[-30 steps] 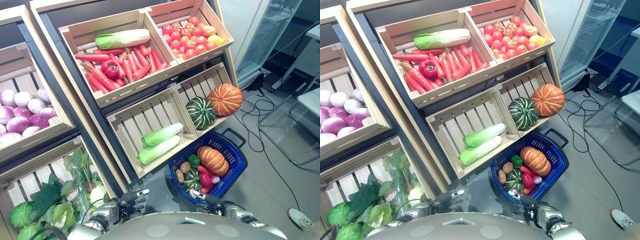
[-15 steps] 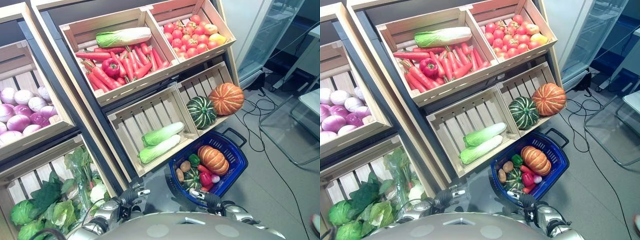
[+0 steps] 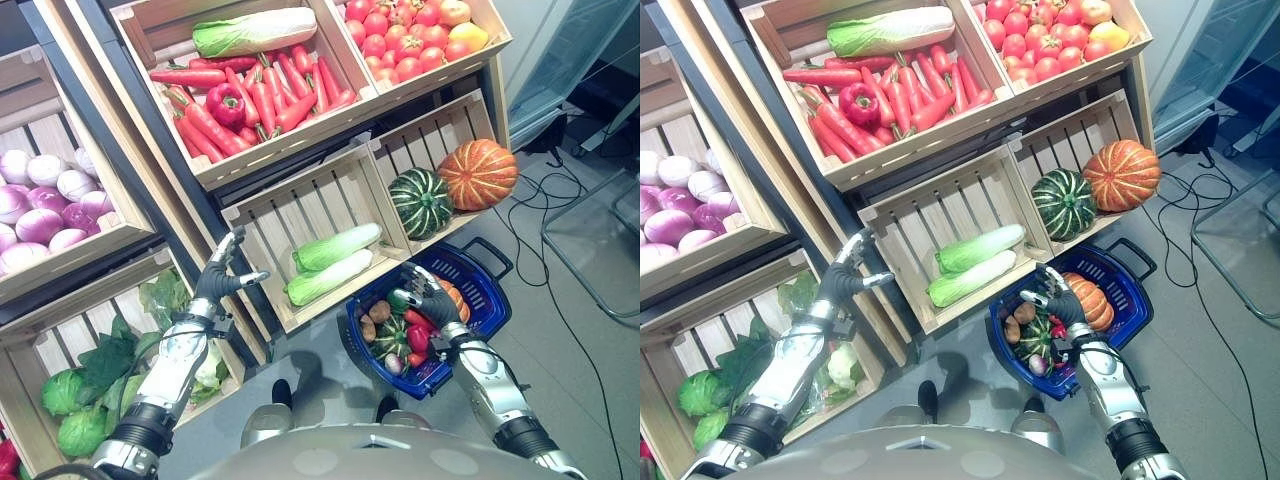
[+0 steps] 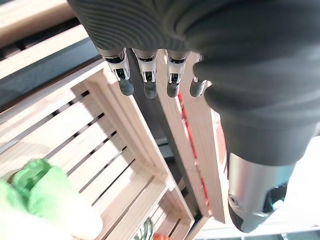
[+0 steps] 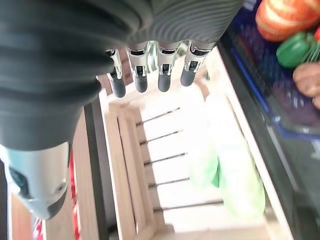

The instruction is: Pick up fruits and vegetables into the basket

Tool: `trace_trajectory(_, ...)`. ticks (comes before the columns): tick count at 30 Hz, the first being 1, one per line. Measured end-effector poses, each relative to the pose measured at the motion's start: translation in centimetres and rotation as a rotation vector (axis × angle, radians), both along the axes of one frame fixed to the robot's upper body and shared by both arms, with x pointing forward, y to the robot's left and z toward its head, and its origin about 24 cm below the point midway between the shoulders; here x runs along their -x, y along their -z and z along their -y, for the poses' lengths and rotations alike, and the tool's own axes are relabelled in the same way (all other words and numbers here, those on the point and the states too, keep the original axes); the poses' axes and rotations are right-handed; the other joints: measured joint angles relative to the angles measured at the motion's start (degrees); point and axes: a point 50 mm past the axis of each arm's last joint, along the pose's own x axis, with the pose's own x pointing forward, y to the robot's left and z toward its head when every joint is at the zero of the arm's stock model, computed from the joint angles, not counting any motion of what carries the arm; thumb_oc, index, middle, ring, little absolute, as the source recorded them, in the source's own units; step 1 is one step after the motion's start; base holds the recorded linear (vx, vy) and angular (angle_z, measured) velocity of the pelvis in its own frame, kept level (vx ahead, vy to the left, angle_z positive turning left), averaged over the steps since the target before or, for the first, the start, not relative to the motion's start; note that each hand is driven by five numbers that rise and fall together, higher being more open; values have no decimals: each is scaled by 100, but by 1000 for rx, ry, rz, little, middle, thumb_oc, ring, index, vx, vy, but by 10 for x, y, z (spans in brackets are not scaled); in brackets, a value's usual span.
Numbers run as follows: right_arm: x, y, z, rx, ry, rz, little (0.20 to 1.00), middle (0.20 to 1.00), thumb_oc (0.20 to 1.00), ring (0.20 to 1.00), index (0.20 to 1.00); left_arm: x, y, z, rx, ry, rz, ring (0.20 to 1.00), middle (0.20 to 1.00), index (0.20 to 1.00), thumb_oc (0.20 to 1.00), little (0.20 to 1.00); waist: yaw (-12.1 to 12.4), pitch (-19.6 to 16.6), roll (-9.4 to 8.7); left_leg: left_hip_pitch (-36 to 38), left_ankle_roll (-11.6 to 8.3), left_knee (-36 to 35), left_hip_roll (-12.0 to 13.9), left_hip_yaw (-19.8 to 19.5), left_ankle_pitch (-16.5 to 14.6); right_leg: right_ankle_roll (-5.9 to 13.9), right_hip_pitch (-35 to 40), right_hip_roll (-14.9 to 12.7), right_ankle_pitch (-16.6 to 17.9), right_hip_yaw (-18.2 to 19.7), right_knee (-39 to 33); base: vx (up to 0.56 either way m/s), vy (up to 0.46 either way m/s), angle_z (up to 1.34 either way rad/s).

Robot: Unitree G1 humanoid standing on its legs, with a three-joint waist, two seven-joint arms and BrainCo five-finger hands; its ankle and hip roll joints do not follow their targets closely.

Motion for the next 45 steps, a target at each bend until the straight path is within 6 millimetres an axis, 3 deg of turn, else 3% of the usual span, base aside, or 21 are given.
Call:
trace_trajectory(6, -43, -58, -3, 22, 57, 283, 1000, 1000, 1000, 1000, 1000, -40, -58, 17, -127, -34, 322, 1000, 1000, 1000, 1000, 1000, -71, 858, 166, -758, 138, 288, -32, 5, 137, -13, -1018, -173, -71, 154, 772, -151, 45, -4)
trace_trajectory(9, -62, -80, -8, 26, 75, 373, 1000, 1000, 1000, 1000, 1000, -61, -85, 29, -182, -77, 437, 1000, 1000, 1000, 1000, 1000, -155, 1219, 180, -1065, 203, 427, -108, 29, 152, 22, -1588, -332, -281, 299, 1387, -73, 23, -11)
trace_trajectory(16, -84, -119, -24, 22, 37, 492, 1000, 1000, 1000, 1000, 1000, -104, -126, 27, -288, -228, 478, 1000, 1000, 1000, 1000, 1000, -395, 1889, 131, -1699, 223, 849, -196, 240, 167, -97, -2673, -509, -568, 685, 2479, -49, 18, -12)
trace_trajectory(22, -96, -131, -30, 70, 13, 483, 1000, 1000, 1000, 1000, 1000, -121, -140, 21, -275, -339, 450, 1000, 1000, 1000, 1000, 1000, -672, 1956, 136, -2280, 197, 1123, -165, 445, 150, -178, -3525, -504, -643, 1000, 2978, -4, 58, -18)
trace_trajectory(28, -98, -136, -30, 150, -23, 468, 1000, 1000, 1000, 1000, 1000, -136, -174, 23, -219, -412, 512, 1000, 1000, 1000, 1000, 1000, -882, 1981, 175, -2891, 182, 1360, -124, 662, 155, -229, -4409, -473, -715, 1302, 3419, 20, 89, -15)
trace_trajectory(35, -93, -144, -29, 236, -123, 479, 1000, 1000, 1000, 1000, 1000, -148, -194, 19, -192, -472, 496, 1000, 1000, 1000, 1000, 1000, -1110, 2016, 244, -3279, 127, 1427, -68, 824, 196, -290, -5027, -380, -740, 1531, 3679, 26, 36, -12)
trace_trajectory(45, -82, -140, -32, 258, -206, 456, 1000, 1000, 1000, 1000, 1000, -163, -192, -3, -122, -615, 327, 1000, 1000, 1000, 1000, 1000, -1335, 2016, 245, -3535, -28, 1563, 77, 827, 140, -489, -5383, -254, -898, 1545, 3970, 43, -3, -3)
